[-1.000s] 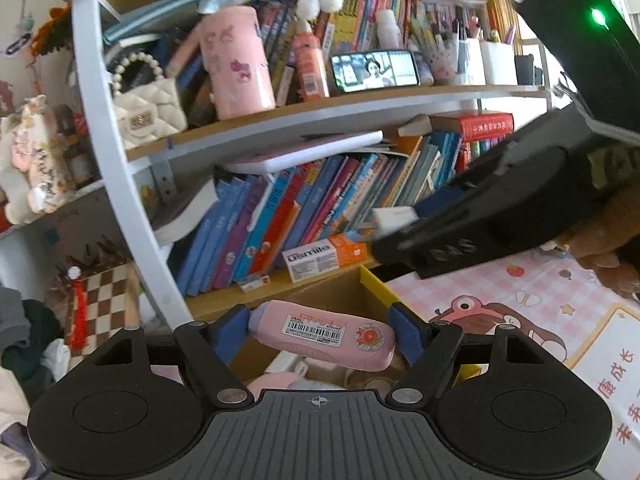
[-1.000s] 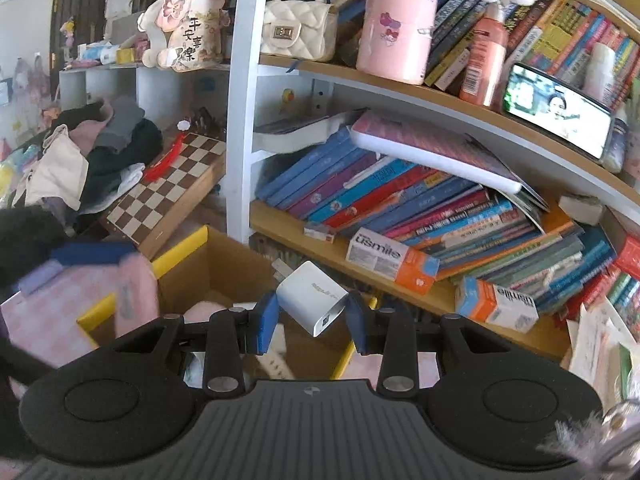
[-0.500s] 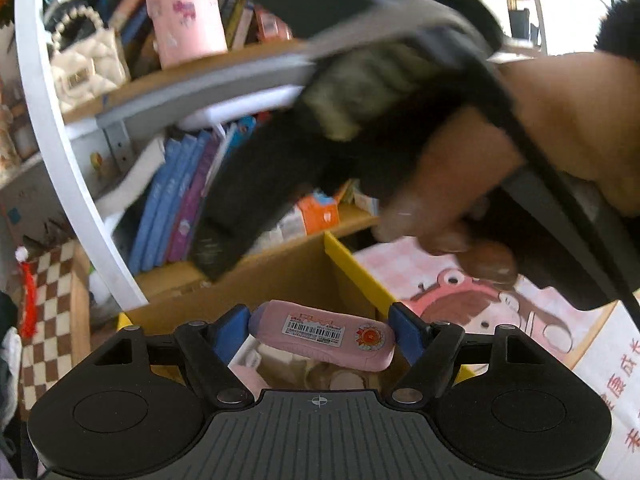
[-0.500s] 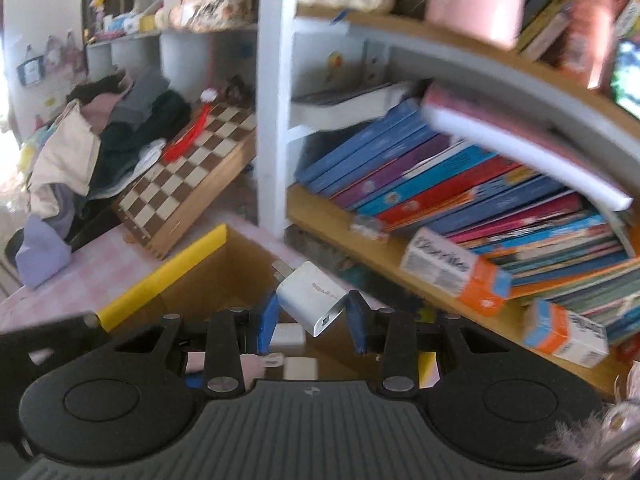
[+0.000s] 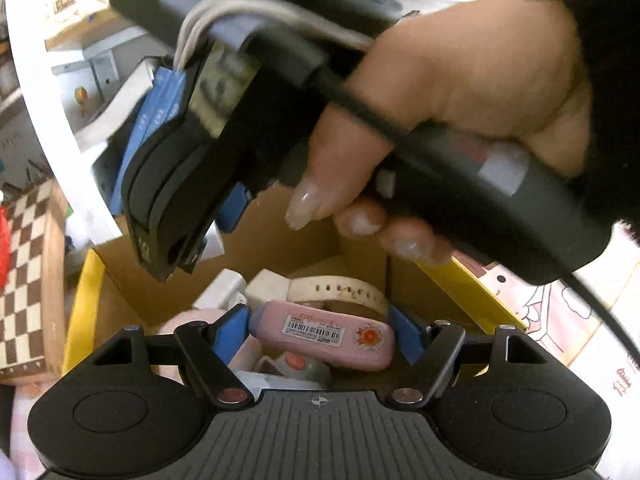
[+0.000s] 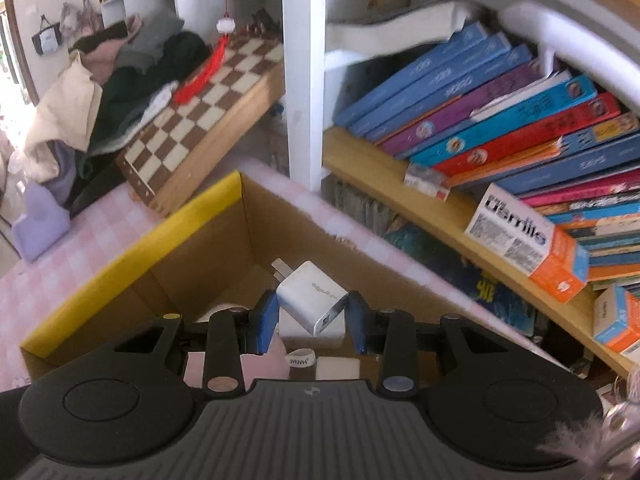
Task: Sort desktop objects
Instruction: 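Open both tools to drop the plug charger and pink eraser into the box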
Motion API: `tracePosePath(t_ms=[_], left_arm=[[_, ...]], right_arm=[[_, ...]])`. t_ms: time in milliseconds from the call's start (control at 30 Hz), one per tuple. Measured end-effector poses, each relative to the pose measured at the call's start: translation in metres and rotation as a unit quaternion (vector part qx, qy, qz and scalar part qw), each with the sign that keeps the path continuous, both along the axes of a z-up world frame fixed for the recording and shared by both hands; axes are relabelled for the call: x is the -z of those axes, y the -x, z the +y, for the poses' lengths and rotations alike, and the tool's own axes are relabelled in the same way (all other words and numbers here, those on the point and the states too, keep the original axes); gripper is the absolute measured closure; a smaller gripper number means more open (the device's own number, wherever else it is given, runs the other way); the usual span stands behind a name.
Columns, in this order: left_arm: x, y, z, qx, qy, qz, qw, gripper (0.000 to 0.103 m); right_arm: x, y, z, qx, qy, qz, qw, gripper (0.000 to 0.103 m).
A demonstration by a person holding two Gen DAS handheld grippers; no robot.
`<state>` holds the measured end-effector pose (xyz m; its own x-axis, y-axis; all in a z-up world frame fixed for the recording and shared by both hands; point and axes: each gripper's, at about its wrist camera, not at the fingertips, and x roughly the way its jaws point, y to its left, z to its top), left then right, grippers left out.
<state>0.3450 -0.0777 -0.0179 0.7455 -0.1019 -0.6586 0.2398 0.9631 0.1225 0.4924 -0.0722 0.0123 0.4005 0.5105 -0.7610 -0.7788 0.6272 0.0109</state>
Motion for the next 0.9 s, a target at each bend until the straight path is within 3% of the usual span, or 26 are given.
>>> tracePosePath(t_ms=[267,600,700,767,900], left_arm=[[0.003,0.005,0.007,-0.005,0.031,0.009,0.9995,0.025],[0.002,0.016,0.006,-0.021,0.027,0.000,0.9994,0.024],[-0.002,0.024,0.005,-0.022,0.019,-0.010,0.9995,0.024],[-0.005,0.030,0.004,-0.021,0.015,-0.018,0.9995,0.023],[-0.014,0.044,0.003,-0.018,0.012,-0.035,0.9991,0.023]], right_arm=[[0.029,-0.004,0.013,-0.012,0.028,0.040,0.999,0.068],[0.026,-0.005,0.013,-0.003,0.026,0.050,0.998,0.067],[0.021,-0.003,0.009,-0.009,0.015,0.055,0.998,0.060],[0.016,0.000,0.006,-0.013,0.006,0.060,0.998,0.047],[0.002,0.010,0.001,-0.019,-0.006,0.052,0.998,0.043]])
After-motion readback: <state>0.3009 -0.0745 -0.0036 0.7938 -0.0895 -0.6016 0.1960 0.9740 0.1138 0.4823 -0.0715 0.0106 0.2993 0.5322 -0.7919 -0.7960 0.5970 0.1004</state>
